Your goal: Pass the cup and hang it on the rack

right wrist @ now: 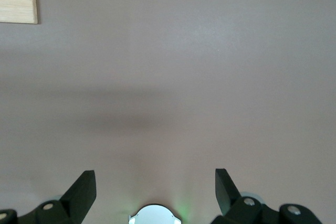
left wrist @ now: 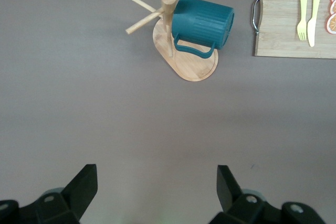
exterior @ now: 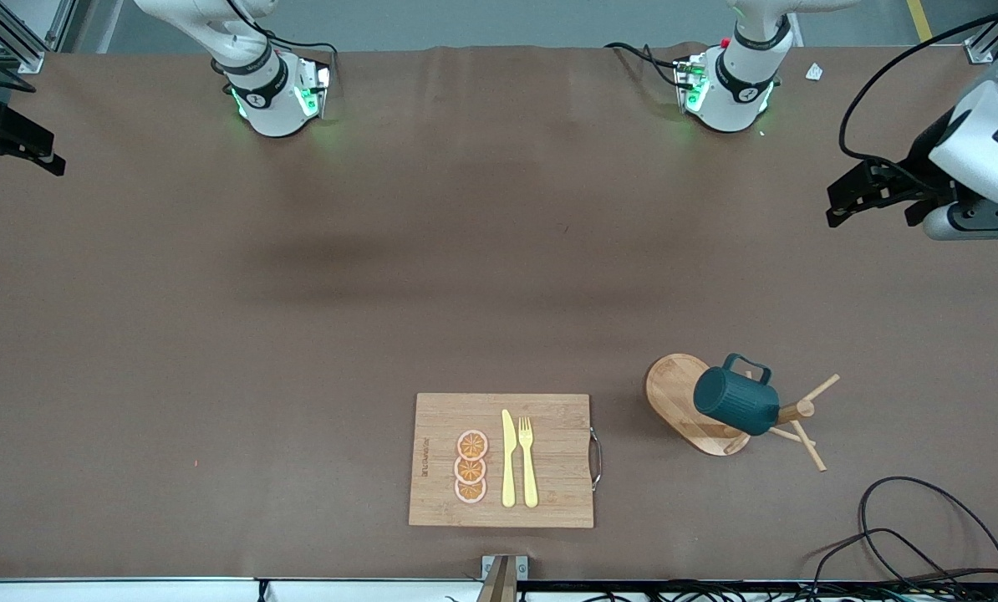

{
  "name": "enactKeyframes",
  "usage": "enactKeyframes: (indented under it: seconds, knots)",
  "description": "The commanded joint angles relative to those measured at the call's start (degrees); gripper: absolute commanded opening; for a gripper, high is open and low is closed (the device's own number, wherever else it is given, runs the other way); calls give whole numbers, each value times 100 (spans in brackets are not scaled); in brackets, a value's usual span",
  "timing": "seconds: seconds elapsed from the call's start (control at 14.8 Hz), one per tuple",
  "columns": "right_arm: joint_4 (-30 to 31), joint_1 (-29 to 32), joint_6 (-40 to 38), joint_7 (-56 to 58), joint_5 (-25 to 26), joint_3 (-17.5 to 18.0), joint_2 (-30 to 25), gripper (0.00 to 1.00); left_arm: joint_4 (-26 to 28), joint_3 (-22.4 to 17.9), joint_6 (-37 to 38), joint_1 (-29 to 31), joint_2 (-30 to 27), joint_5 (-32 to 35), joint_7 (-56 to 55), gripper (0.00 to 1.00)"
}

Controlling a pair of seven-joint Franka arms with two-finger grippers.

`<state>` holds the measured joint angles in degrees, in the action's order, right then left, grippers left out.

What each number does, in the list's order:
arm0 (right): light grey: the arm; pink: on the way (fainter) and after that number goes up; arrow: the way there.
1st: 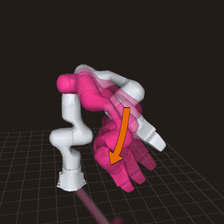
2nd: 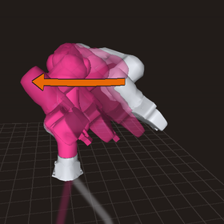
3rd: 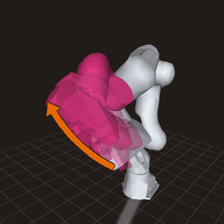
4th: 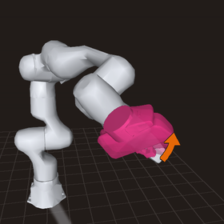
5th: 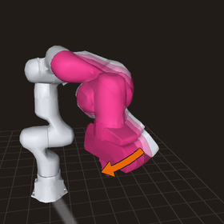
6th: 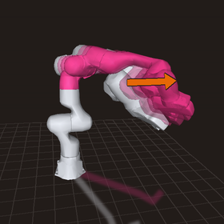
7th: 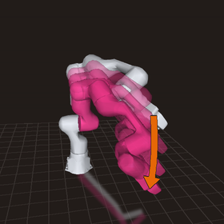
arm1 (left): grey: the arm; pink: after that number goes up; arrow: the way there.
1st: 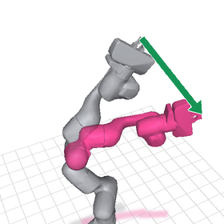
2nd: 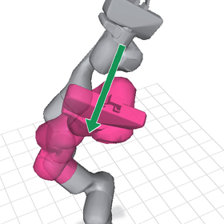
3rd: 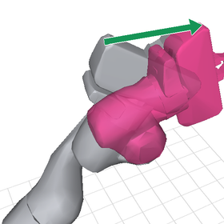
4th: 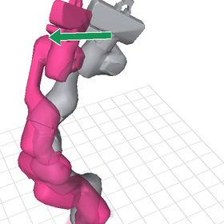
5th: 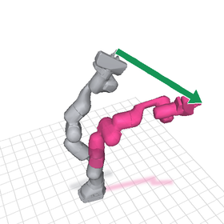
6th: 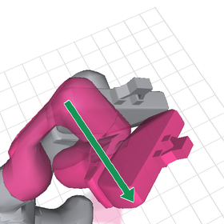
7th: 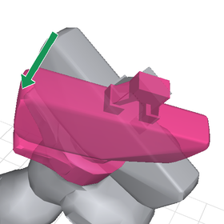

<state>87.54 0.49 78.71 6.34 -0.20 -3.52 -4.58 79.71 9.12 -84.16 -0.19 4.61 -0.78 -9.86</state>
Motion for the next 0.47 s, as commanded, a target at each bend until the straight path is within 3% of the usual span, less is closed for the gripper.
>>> enactKeyframes:
  seconds: [0.0,0.2,0.41]
  knots:
    - [61,30,13,69,-111,-9,-69,100,263,-42,49,28,-231,-1,142,100]
    - [61,21,12,78,-111,-26,-69,100,834,-156,-266,54,-566,-123,194,100]
    - [53,21,-5,87,-111,-26,-69,100,819,-156,-311,124,-567,-106,283,100]
